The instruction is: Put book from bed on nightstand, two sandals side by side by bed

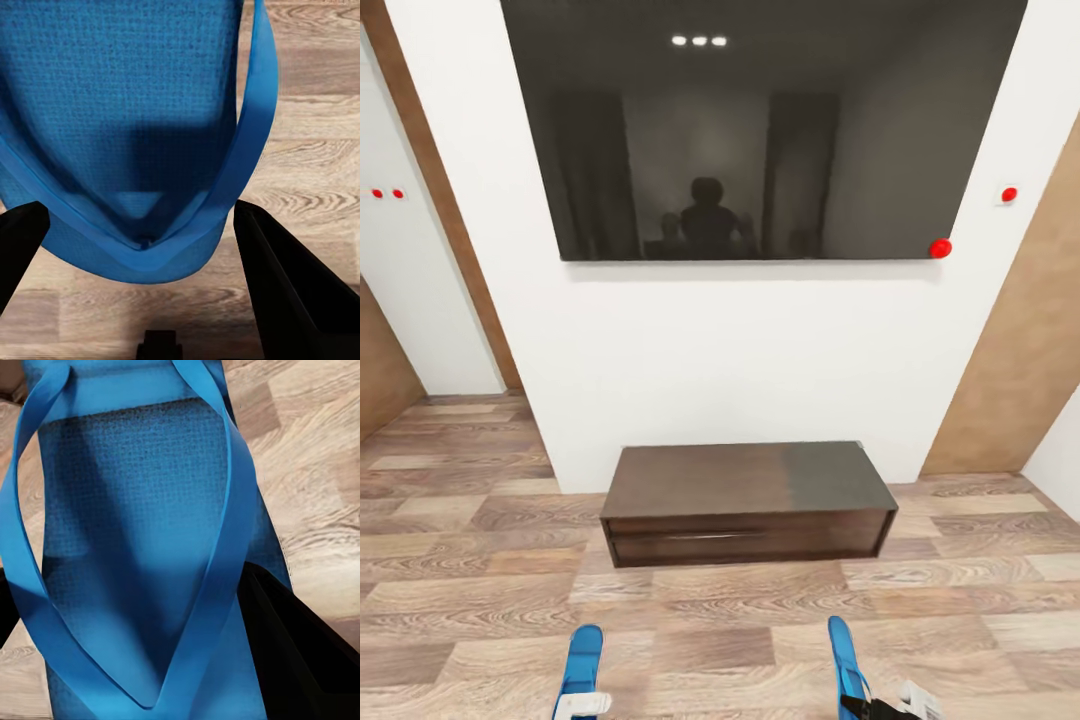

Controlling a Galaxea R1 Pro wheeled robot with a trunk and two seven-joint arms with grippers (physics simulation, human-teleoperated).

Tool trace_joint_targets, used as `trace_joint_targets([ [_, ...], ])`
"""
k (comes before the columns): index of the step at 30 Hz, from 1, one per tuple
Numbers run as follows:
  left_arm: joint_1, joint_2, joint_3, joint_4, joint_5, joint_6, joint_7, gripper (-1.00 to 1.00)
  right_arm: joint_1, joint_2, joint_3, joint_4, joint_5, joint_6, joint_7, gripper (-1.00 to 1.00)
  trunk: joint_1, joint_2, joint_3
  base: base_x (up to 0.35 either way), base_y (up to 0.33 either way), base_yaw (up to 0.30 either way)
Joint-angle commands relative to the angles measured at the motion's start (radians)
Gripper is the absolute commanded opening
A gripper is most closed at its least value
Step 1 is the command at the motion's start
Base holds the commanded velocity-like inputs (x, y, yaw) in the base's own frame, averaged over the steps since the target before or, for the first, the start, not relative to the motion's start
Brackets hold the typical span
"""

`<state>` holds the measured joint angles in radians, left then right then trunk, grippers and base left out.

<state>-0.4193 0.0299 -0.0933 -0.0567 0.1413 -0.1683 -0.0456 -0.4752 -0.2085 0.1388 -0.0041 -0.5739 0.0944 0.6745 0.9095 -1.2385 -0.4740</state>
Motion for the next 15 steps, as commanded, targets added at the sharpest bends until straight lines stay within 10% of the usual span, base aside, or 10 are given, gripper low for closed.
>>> trace_joint_targets([
  [1, -0.001, 0.000, -0.008, 0.001, 0.011, -0.003, -0.004, -1.00, 0.000, 0.000, 0.005, -0.001, -0.012, 0.008, 0.002, -1.00, 0.000, -0.001, -0.001, 0.000, 0.000, 0.289],
  [15, -0.001, -0.001, -0.008, 0.001, 0.011, -0.003, -0.004, -1.00, 0.000, 0.003, 0.005, -0.001, -0.011, 0.008, 0.002, -1.00, 0.000, -0.001, -0.001, 0.000, 0.000, 0.290],
])
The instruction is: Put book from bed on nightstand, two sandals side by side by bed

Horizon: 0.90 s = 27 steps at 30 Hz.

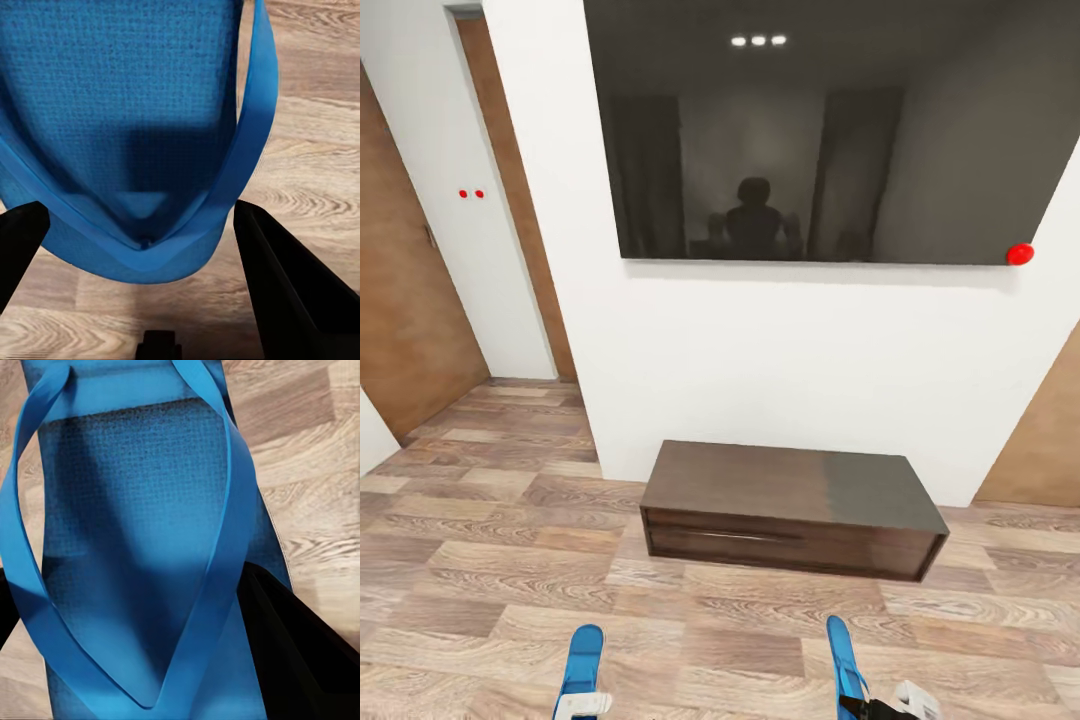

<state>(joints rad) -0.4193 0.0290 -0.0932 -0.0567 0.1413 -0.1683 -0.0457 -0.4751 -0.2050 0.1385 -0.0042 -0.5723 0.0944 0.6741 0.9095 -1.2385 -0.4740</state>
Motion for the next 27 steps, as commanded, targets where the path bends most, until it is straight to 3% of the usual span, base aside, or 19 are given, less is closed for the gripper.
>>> trace_joint_targets([
  [1, -0.001, 0.000, -0.008, 0.001, 0.011, -0.003, -0.003, -1.00, 0.000, -0.001, 0.006, -0.001, -0.012, 0.008, 0.002, -1.00, 0.000, -0.001, -0.001, 0.000, 0.000, 0.290],
  [27, -0.001, 0.000, -0.008, 0.001, 0.011, -0.003, -0.003, -1.00, 0.000, 0.000, 0.006, 0.000, -0.012, 0.008, 0.002, -1.00, 0.000, -0.001, -0.001, 0.000, 0.000, 0.290],
])
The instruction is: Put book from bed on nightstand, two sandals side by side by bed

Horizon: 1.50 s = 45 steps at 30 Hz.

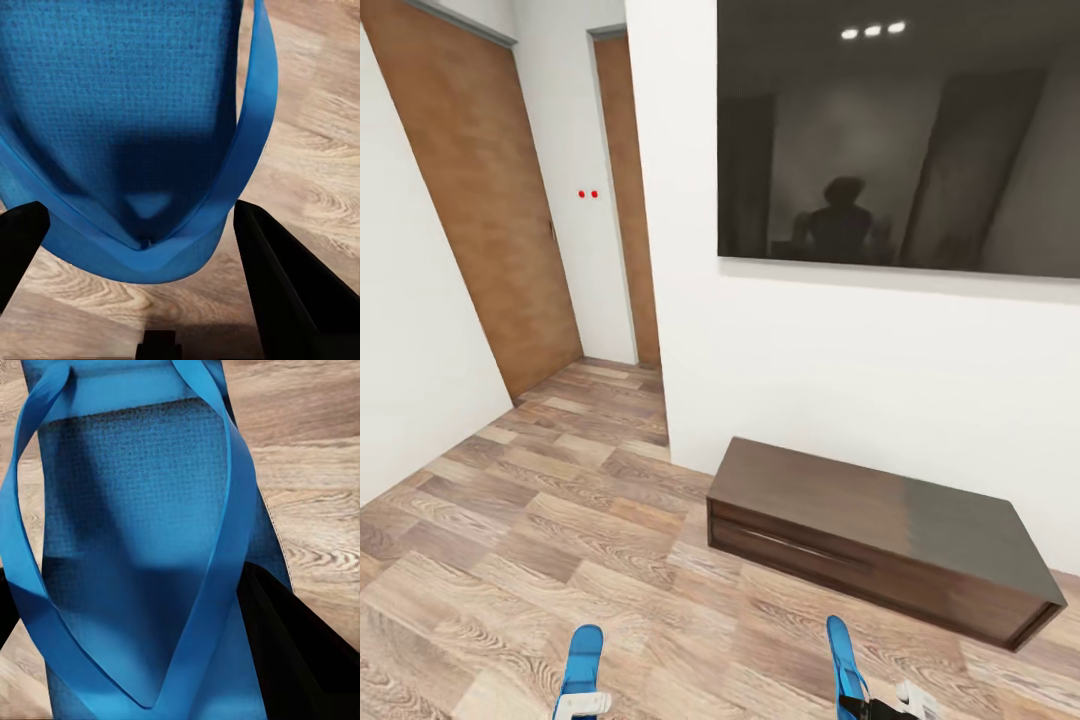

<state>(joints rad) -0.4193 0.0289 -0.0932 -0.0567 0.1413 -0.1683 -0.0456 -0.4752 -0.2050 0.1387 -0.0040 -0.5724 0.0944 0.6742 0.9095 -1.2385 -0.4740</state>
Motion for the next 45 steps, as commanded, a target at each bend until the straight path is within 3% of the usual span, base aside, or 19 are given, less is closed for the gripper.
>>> trace_joint_targets([
  [1, -0.001, 0.000, -0.008, 0.001, 0.011, -0.003, -0.003, -1.00, 0.000, -0.001, 0.006, -0.001, -0.012, 0.008, 0.002, -1.00, 0.000, -0.001, -0.001, 0.000, 0.000, 0.290],
  [45, 0.007, -0.007, -0.008, 0.001, 0.011, -0.003, -0.003, -1.00, 0.000, 0.000, 0.006, -0.001, -0.012, 0.008, 0.001, -1.00, 0.000, -0.001, -0.001, 0.000, 0.000, 0.290],
])
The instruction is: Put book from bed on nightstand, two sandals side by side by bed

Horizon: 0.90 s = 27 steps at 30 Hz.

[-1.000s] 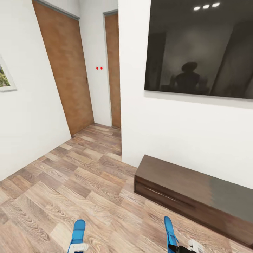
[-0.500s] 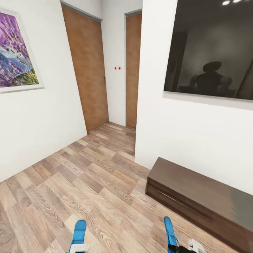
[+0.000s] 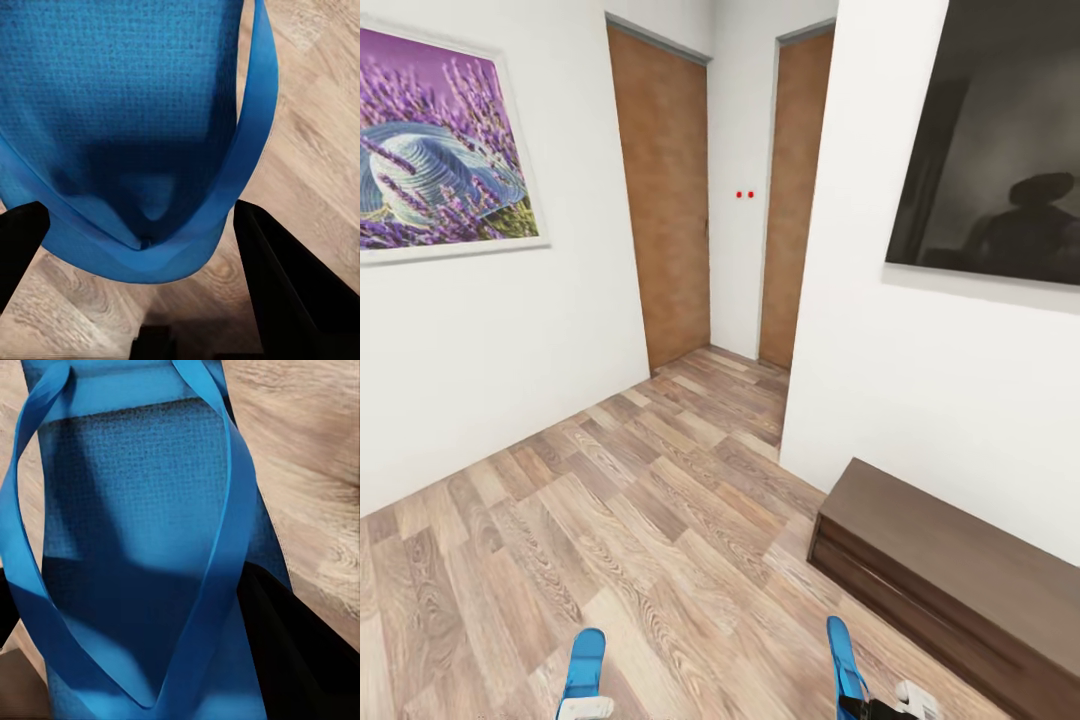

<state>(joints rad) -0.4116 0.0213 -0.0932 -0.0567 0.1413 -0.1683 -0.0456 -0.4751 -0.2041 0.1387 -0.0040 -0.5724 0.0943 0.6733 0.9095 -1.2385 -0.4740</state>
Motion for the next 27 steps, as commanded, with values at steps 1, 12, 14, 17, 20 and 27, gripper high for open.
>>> trace_joint_targets([
  [1, -0.001, 0.000, -0.008, 0.001, 0.011, -0.003, -0.003, -1.00, 0.000, -0.001, 0.005, -0.001, -0.012, 0.008, 0.002, -1.00, 0.000, -0.001, -0.001, 0.000, 0.000, 0.290],
  [12, 0.000, 0.000, -0.008, 0.001, 0.011, -0.003, -0.003, -1.00, 0.000, -0.001, 0.005, -0.001, -0.011, 0.008, 0.002, -1.00, 0.000, -0.001, -0.001, 0.000, 0.000, 0.290],
  [14, 0.000, 0.000, -0.008, 0.001, 0.011, -0.003, -0.003, -1.00, 0.000, 0.000, 0.005, -0.001, -0.011, 0.008, 0.001, -1.00, 0.000, -0.001, -0.001, 0.000, 0.000, 0.290],
  [17, 0.000, 0.000, -0.008, 0.001, 0.011, -0.003, -0.003, -1.00, 0.000, 0.000, 0.005, -0.001, -0.011, 0.008, 0.001, -1.00, 0.000, -0.001, -0.001, 0.000, 0.000, 0.290],
  [20, 0.001, 0.000, -0.008, 0.001, 0.011, -0.003, -0.003, -1.00, 0.000, 0.000, 0.005, 0.000, -0.011, 0.008, -0.006, -1.00, 0.000, -0.001, -0.001, 0.000, 0.000, 0.290],
  [27, 0.001, 0.000, -0.008, 0.001, 0.011, -0.003, -0.003, -1.00, 0.000, 0.000, 0.007, -0.002, -0.009, 0.008, -0.254, -1.00, 0.000, -0.001, -0.004, 0.000, 0.000, 0.290],
])
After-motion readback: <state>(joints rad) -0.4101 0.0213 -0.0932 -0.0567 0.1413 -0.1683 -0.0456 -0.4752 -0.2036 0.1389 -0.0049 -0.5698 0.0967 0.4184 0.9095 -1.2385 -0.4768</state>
